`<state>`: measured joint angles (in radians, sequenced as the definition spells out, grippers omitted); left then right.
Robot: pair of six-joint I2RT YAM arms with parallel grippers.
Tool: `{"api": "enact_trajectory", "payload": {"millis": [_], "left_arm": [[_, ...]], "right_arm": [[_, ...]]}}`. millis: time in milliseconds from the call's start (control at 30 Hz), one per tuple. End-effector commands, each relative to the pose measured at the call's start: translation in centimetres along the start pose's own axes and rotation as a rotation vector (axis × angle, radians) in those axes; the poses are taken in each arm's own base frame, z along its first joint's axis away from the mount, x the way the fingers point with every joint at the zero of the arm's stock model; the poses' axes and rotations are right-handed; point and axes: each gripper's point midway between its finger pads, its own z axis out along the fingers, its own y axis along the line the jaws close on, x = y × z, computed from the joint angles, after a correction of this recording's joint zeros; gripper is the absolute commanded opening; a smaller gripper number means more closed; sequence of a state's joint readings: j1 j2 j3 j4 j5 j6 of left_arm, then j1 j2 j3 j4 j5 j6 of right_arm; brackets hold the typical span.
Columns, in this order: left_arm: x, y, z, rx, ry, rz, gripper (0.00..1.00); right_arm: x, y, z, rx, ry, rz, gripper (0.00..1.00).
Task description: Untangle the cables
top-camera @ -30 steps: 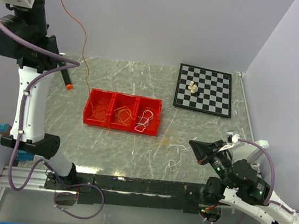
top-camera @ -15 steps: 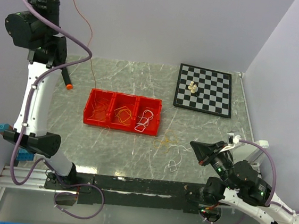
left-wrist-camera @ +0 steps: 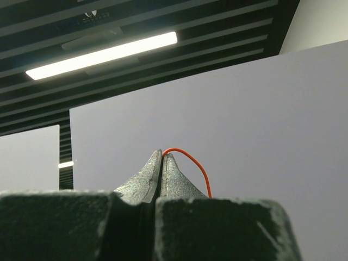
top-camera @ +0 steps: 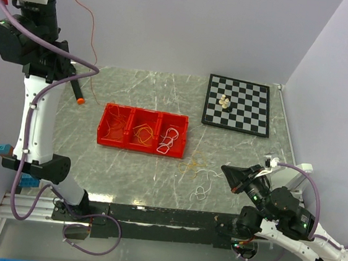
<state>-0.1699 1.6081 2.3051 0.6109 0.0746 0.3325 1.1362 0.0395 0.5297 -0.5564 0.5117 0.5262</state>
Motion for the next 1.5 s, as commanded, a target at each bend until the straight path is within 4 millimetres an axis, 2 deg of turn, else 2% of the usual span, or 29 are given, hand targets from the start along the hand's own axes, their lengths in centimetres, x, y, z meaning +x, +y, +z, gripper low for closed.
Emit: {"api": "enact_trajectory", "payload": {"millis": [0, 333, 600, 700, 833, 867, 967, 1133, 1233, 1333, 1467], "left_arm": [[-0.3, 0.0, -0.2, 0.007, -0.004, 0.014, 0.02], [3.8, -1.7, -2.2, 0.052, 0.092, 0.045, 0.01], [6.8, -2.1, -2.4, 0.050, 0.151, 0.097, 0.01], [7.1, -1.8, -1.9, 0.031, 0.159, 0.095, 0.01], [8.0, -2.4, -3.0, 0.058, 0.199, 0.086, 0.01], [8.4, -2.6, -3.4, 0.064, 0.223, 0.072, 0.01], [12.0, -4.2, -6.4, 0.120, 0.394, 0.017, 0.01], [19.3, -6.9, -14.9, 0.204, 0.672, 0.034, 0.01], [21.9, -7.0, -18.0, 0.207, 0.766, 0.064, 0.01], [23.0, -7.2, -19.1, 0.214, 0.820, 0.044, 0.01], [23.9, -7.9, -19.4, 0.220, 0.869, -0.006, 0.01]], "right_arm": [[-1.2, 0.2, -0.3, -0.009, -0.041, 0.016, 0.00], [-1.6, -0.1, -0.7, -0.001, -0.048, 0.012, 0.00], [-1.4, -0.2, -0.7, 0.003, -0.042, 0.013, 0.00], [-1.3, -0.1, -0.7, -0.001, -0.040, 0.013, 0.00], [-1.3, 0.0, -0.6, -0.008, -0.039, 0.016, 0.00], [-1.2, 0.0, -0.6, -0.009, -0.038, 0.016, 0.00], [-1.0, 0.0, -0.5, -0.008, -0.036, 0.017, 0.00], [-1.2, 0.1, -0.6, -0.012, -0.041, 0.012, 0.00], [-1.6, 0.2, -0.7, -0.016, -0.044, 0.011, 0.00], [-1.6, 0.2, -0.7, -0.012, -0.041, 0.006, 0.00], [-1.5, 0.2, -0.7, -0.015, -0.047, 0.018, 0.00]]}}
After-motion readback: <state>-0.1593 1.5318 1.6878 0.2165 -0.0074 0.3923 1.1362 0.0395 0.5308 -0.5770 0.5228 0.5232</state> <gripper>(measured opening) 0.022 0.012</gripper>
